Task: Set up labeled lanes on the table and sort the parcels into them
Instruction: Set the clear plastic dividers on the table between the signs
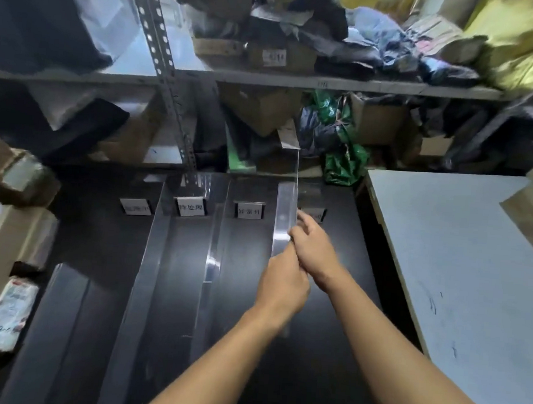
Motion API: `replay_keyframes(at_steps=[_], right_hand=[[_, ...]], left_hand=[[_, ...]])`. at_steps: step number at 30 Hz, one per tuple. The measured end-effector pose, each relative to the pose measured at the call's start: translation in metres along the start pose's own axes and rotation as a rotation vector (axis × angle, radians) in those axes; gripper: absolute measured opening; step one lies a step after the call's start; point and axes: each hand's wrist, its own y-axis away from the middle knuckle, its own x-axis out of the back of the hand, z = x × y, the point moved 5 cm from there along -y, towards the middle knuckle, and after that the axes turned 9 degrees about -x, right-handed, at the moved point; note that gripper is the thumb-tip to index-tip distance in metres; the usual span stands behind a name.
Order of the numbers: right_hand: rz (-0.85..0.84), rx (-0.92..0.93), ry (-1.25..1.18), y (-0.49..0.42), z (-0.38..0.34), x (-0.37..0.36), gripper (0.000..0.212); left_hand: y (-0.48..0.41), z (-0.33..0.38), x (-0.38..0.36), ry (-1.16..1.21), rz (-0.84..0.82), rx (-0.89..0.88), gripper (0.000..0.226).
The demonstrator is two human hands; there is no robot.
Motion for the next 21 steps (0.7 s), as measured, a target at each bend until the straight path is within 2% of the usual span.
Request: replay_keyframes(at_steps=[3, 8, 12, 16, 21], right_hand=[[-0.02, -0.072, 0.041, -0.024, 0.036, -0.002, 0.052], [-0.058, -0.127, 0.087, -0.056, 0.069, -0.012, 0.047], [-0.073, -0.125, 0.127, -0.076, 0.079, -0.017, 0.044], [-0.078, -0.12, 0.125, -0.083, 0.081, -0.02, 0.041], [-0.099, -0.126, 0.125, -0.089, 0.082, -0.021, 0.046]], left_hand=[[-0.01, -0.026, -0.031, 0.001, -0.068, 0.049, 0.04], [-0.022, -0.054, -0.057, 0.058, -0.064, 0.105, 0.049], [-0.036, -0.071, -0.068, 0.048, -0.076, 0.113, 0.05], [-0.043, -0.083, -0.074, 0.082, -0.095, 0.134, 0.042], [-0.043, -0.088, -0.076, 0.153, -0.099, 0.133, 0.042]])
